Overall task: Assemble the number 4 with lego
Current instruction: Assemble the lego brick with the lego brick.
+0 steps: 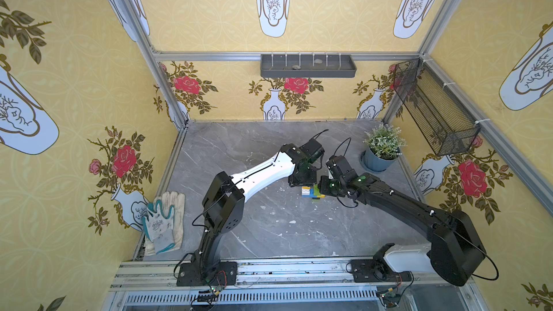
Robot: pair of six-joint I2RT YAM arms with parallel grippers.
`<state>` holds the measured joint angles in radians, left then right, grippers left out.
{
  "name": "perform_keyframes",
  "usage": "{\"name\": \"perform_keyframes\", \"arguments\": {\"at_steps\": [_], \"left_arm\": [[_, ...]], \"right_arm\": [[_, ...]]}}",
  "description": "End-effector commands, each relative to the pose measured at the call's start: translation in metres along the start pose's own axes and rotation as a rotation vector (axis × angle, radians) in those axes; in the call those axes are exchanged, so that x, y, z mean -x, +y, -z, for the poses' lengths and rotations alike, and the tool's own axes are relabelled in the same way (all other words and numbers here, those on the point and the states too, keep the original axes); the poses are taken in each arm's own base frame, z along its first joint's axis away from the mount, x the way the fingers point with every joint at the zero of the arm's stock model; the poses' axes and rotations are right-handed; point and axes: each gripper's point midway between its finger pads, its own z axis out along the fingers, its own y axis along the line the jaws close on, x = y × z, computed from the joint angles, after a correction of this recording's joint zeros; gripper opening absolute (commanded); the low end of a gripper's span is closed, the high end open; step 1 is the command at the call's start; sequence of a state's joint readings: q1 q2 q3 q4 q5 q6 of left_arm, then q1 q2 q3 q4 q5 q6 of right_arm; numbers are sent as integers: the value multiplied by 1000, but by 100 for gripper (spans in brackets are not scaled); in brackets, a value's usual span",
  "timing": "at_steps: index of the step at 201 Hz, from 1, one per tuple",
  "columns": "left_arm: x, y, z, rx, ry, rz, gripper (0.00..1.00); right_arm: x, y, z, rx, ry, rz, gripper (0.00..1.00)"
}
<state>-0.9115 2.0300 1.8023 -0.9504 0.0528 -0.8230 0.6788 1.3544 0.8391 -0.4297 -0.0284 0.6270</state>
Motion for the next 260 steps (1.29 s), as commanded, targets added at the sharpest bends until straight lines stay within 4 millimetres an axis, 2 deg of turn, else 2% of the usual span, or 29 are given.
{"name": "perform_keyframes", "arguments": {"at_steps": [1,60,138,260], "left_arm": [[-6,3,-9,21,28,-8,9],[-10,9,-20,57,47,-22,9],[-13,15,-18,85,45,20,5],[-19,12,-20,107,52,37,5]], "right_arm": [[-61,-53,3,-214,237,16,22],[-61,-53,4,-214,235,15,22],[-60,-53,4,-213,233,15,22],[-60,-53,6,-210,224,14,22]]}}
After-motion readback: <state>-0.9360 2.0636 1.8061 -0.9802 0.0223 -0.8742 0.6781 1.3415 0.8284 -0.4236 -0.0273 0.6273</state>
